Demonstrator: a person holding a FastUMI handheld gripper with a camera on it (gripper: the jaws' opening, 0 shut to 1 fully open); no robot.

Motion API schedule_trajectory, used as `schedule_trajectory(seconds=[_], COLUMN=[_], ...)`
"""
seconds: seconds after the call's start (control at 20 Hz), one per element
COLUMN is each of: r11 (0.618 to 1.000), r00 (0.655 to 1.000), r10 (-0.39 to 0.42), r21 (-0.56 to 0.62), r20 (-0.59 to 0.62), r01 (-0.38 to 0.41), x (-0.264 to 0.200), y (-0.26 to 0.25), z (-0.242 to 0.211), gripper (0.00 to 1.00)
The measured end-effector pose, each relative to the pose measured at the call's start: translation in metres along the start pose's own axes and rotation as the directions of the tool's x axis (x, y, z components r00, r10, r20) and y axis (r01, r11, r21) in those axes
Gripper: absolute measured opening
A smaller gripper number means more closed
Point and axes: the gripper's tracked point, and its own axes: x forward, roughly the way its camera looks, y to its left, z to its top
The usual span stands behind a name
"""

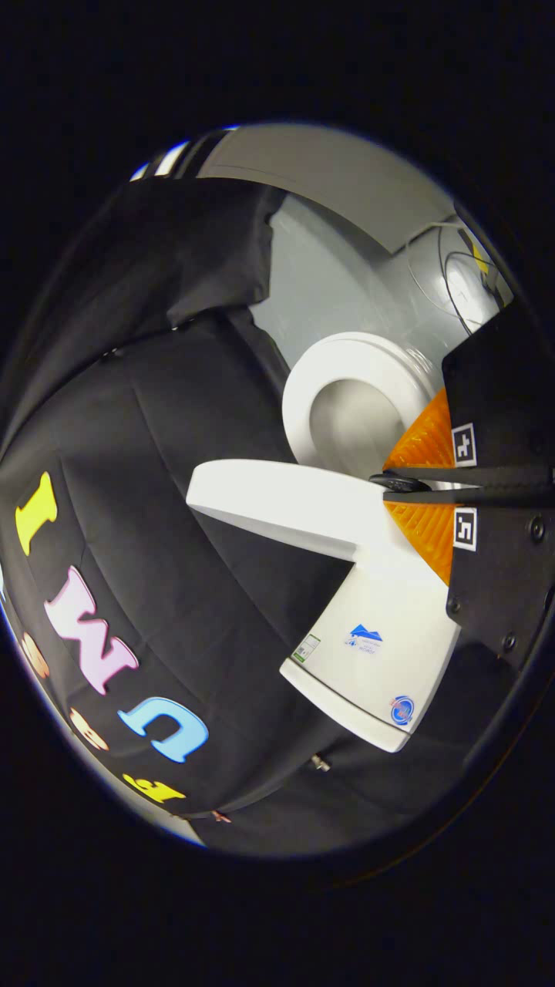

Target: Open the toilet lid.

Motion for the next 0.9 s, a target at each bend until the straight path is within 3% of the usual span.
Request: schedule_trajectory(seconds=[0.15, 0.6, 0.9], r11=[0.998, 0.985, 0.964], r00=[0.999, 0.999, 0.996], r10=[-0.036, -0.012, -0.051], r21=[-0.047, -0.172, -0.256], r20=[0.013, 0.053, 0.077], r01=[0.036, 0.021, 0.069], x=[-0.007, -0.024, -0.028], y=[0.023, 0.105, 0.157], z=[0.008, 0.013, 0.008], gripper=[0.05, 0.05, 0.05])
